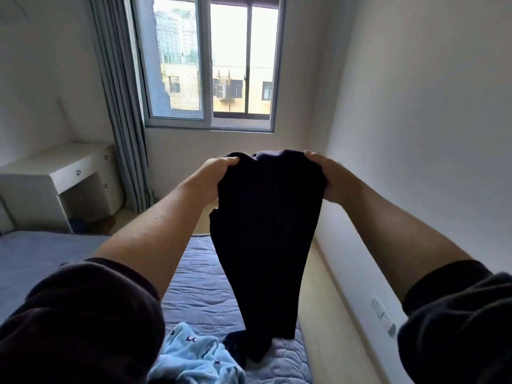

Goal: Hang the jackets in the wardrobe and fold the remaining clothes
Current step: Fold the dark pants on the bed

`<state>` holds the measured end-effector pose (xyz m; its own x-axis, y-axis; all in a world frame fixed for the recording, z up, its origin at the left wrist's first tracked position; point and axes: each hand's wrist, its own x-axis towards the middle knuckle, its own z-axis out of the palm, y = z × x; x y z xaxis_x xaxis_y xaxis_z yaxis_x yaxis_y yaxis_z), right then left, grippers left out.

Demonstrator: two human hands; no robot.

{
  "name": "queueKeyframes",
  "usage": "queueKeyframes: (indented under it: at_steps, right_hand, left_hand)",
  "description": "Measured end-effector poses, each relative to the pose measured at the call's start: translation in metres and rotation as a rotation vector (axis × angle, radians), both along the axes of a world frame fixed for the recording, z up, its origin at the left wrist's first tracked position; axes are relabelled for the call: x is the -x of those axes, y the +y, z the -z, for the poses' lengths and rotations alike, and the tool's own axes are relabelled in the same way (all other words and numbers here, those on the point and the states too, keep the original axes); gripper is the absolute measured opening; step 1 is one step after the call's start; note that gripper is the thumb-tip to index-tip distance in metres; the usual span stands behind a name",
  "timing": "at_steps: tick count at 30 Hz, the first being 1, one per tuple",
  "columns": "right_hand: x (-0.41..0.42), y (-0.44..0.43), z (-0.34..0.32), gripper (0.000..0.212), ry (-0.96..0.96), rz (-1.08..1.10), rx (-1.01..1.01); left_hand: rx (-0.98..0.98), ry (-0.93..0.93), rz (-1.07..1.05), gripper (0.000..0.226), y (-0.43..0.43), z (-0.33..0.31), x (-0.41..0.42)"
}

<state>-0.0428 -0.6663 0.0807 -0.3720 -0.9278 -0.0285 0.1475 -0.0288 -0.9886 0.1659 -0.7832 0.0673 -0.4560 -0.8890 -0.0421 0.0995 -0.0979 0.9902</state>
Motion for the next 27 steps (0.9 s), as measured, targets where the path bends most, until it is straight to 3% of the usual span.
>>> queueKeyframes:
  at_steps: [5,13,19,23,27]
  right_hand:
    - [-0.001,0.044,0.085,0.035,0.02,-0.106,-0.181]
    - [-0.066,0.195,0.362,0.037,-0.147,0.032,-0.368]
    - [-0.144,0.328,0.554,0.037,-0.19,0.115,-0.678]
    - [-0.174,0.393,0.625,0.013,-0.248,0.069,-0.848]
    - [-0.179,0.42,0.653,0.022,-0.293,0.073,-0.931]
  left_hand:
    - [-0.154,-0.085,0.147,0.034,0.044,0.088,-0.019]
    - [-0.418,-0.276,0.145,0.021,0.199,0.363,-0.088]
    - [-0.707,-0.473,0.194,0.023,0.335,0.546,-0.163]
    - [-0.905,-0.591,0.264,0.028,0.389,0.614,-0.193]
    - [-1.042,-0.545,0.216,0.028,0.416,0.64,-0.194]
